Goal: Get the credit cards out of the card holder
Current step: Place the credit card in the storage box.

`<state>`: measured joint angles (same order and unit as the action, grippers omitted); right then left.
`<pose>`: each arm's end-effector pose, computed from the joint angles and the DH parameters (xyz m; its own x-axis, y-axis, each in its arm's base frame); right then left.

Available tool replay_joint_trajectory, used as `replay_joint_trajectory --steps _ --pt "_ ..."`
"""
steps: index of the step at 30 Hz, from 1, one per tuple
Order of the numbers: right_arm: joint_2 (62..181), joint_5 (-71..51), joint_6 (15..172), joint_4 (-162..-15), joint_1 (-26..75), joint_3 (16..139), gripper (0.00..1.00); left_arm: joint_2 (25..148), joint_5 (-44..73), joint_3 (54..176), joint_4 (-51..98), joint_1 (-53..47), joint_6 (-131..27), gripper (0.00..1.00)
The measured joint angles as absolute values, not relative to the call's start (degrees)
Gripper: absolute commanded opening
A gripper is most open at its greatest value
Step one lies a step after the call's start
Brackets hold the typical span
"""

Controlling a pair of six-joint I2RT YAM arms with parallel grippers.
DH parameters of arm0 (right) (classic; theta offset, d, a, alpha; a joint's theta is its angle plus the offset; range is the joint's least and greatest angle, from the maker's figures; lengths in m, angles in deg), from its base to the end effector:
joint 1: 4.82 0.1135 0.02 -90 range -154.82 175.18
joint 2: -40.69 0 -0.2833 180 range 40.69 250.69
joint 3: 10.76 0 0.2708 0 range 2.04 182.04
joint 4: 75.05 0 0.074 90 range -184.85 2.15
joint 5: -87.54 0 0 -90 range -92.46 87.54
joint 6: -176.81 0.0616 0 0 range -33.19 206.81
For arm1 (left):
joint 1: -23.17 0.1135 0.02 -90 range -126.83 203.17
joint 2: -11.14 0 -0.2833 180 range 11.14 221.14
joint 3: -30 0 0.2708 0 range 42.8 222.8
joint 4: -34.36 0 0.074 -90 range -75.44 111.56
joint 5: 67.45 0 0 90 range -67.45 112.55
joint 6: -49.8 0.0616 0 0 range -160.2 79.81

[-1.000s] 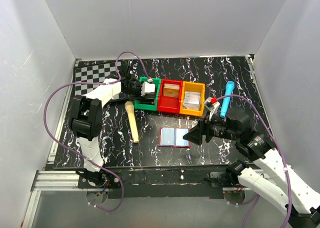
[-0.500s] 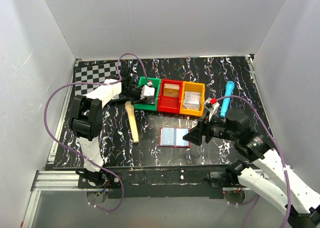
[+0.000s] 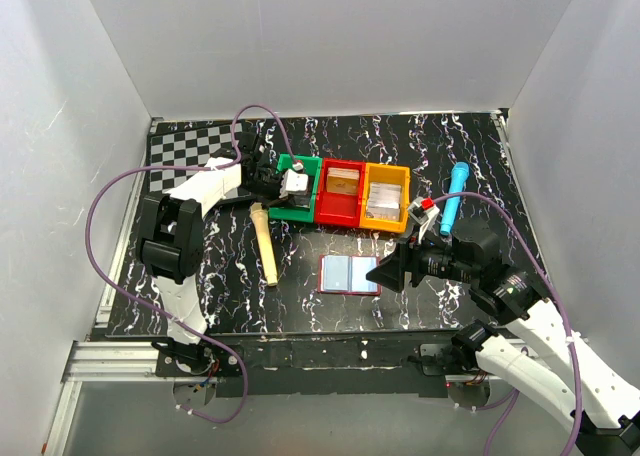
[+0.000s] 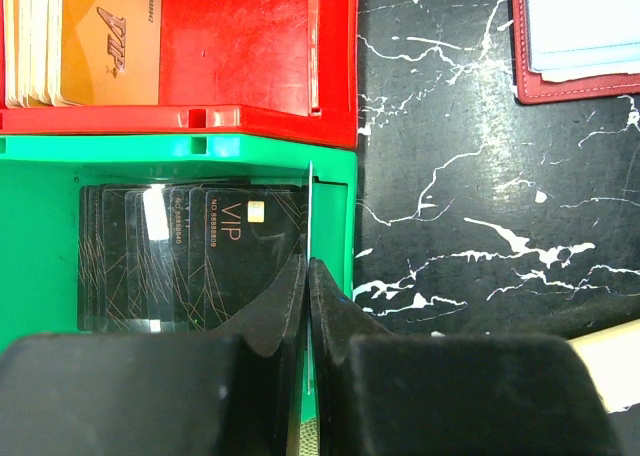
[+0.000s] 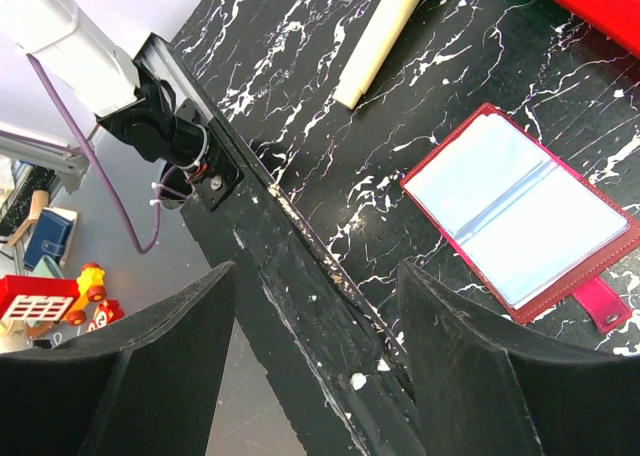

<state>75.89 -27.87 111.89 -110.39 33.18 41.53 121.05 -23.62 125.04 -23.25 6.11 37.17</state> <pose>0.1181 0.1258 0.3158 -0.5954 0.0207 -0.8032 -0.6899 0.4992 0.5243 0.3821 -0.1637 0.1991 0.2015 0.6450 -0.7371 0.9794 -0.1422 0.1433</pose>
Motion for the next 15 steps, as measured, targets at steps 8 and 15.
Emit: replay_joint_trajectory --steps 8,15 --pt "75.87 -27.17 111.89 -110.41 33.18 41.53 0.72 121.68 -24.43 125.04 -23.3 6.17 36.05 0.0" --pt "75.91 -26.91 111.85 -110.39 33.18 41.53 0.72 123.69 -24.52 125.1 -22.88 6.17 35.03 0.0"
